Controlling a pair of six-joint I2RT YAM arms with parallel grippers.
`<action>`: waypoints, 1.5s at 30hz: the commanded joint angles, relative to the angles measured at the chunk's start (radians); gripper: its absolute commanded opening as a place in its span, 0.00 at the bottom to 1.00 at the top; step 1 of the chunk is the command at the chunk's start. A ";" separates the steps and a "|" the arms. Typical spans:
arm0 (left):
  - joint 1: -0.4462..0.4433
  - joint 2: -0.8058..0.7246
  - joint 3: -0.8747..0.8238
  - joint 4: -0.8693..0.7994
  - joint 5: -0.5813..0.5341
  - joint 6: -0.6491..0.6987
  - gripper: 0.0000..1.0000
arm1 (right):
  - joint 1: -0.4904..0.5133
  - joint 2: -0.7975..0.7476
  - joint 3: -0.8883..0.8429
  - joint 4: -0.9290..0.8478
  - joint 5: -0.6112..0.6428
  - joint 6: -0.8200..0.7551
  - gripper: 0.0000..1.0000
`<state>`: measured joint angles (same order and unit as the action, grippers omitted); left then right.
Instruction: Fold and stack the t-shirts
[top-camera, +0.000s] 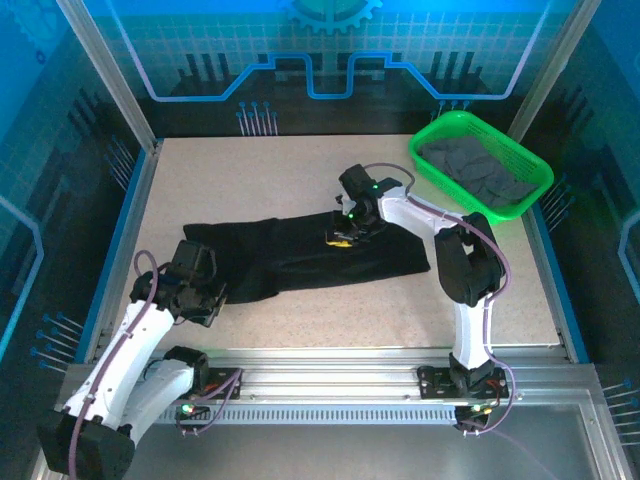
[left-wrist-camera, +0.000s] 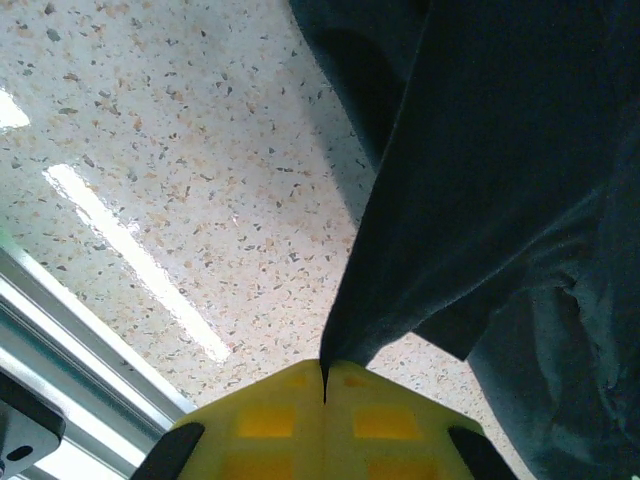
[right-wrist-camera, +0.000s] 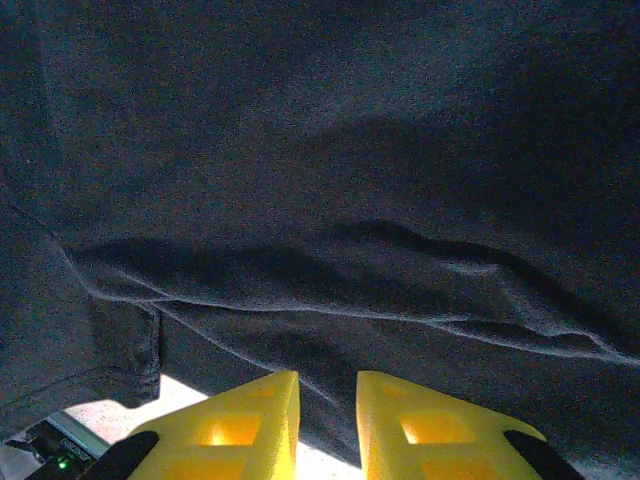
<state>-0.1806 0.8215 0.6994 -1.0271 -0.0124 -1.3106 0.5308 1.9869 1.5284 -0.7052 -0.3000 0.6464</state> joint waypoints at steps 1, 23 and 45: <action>-0.008 0.002 -0.039 -0.036 -0.024 -0.009 0.00 | -0.010 -0.023 0.000 -0.008 -0.025 -0.008 0.24; -0.056 0.142 -0.245 0.220 0.039 0.068 0.09 | -0.011 0.012 0.009 -0.021 -0.016 -0.008 0.24; 0.597 0.744 0.279 0.585 0.200 0.474 0.60 | -0.146 0.304 0.382 -0.290 0.156 -0.054 0.25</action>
<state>0.3916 1.5024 0.9134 -0.5259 0.1249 -0.9203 0.4099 2.2383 1.8374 -0.8837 -0.1947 0.6079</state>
